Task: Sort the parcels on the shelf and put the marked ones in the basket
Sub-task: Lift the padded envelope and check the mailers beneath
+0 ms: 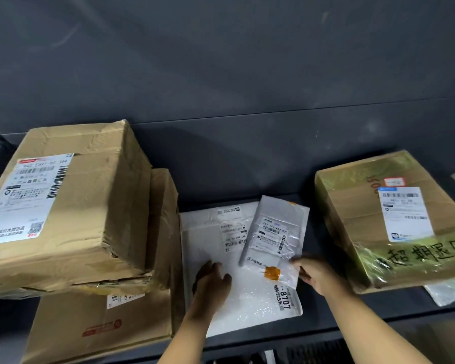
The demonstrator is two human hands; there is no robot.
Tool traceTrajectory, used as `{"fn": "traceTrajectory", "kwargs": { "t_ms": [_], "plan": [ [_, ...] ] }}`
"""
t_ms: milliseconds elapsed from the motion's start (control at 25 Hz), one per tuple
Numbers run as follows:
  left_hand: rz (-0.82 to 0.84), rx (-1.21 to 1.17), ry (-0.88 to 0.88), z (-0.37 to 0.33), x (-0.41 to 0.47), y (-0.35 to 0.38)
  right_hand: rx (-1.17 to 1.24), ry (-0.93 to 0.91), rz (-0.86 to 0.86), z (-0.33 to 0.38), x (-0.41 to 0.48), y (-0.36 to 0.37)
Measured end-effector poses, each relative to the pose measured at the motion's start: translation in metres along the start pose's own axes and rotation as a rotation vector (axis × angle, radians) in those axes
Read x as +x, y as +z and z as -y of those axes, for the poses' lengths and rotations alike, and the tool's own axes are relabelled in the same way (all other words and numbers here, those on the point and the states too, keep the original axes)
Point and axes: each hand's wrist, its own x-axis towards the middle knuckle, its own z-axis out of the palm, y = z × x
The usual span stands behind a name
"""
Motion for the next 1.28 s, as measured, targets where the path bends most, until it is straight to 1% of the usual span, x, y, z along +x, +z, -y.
{"fn": "traceTrajectory", "kwargs": {
  "t_ms": [80,160,280,400,440,480,560,720,920,1080,1200,1240,1280],
  "plan": [
    [0.002,-0.193,-0.010,-0.008,-0.002,-0.008,0.127,-0.129,0.111,0.004,-0.016,0.003],
    [-0.003,-0.350,0.006,-0.014,-0.007,-0.023,0.151,-0.244,0.160,0.013,-0.031,0.005],
    [-0.049,-0.634,0.120,-0.026,-0.014,-0.061,0.150,-0.401,0.186,0.038,-0.060,0.011],
    [0.012,-0.964,0.252,-0.049,-0.025,-0.102,0.141,-0.527,0.241,0.071,-0.090,0.022],
    [0.020,-1.056,0.293,-0.057,-0.031,-0.115,0.130,-0.562,0.254,0.084,-0.102,0.028],
    [0.010,-1.098,0.337,-0.063,-0.034,-0.126,0.120,-0.594,0.265,0.095,-0.113,0.033],
    [-0.034,-1.088,0.409,-0.069,-0.042,-0.144,0.116,-0.651,0.278,0.113,-0.131,0.043],
    [-0.054,-1.096,0.426,-0.070,-0.055,-0.165,0.127,-0.733,0.285,0.127,-0.153,0.056],
    [-0.081,-1.159,0.521,-0.081,-0.072,-0.176,0.151,-0.770,0.295,0.133,-0.167,0.058],
    [-0.121,-1.216,0.470,-0.083,-0.076,-0.180,0.157,-0.774,0.304,0.137,-0.166,0.057],
    [-0.133,-1.213,0.446,-0.081,-0.075,-0.179,0.148,-0.786,0.291,0.138,-0.168,0.057],
    [-0.143,-1.208,0.435,-0.082,-0.075,-0.179,0.103,-0.815,0.250,0.138,-0.169,0.059],
    [-0.176,-1.191,0.428,-0.083,-0.075,-0.179,0.021,-0.870,0.172,0.137,-0.171,0.061]
  ]
}}
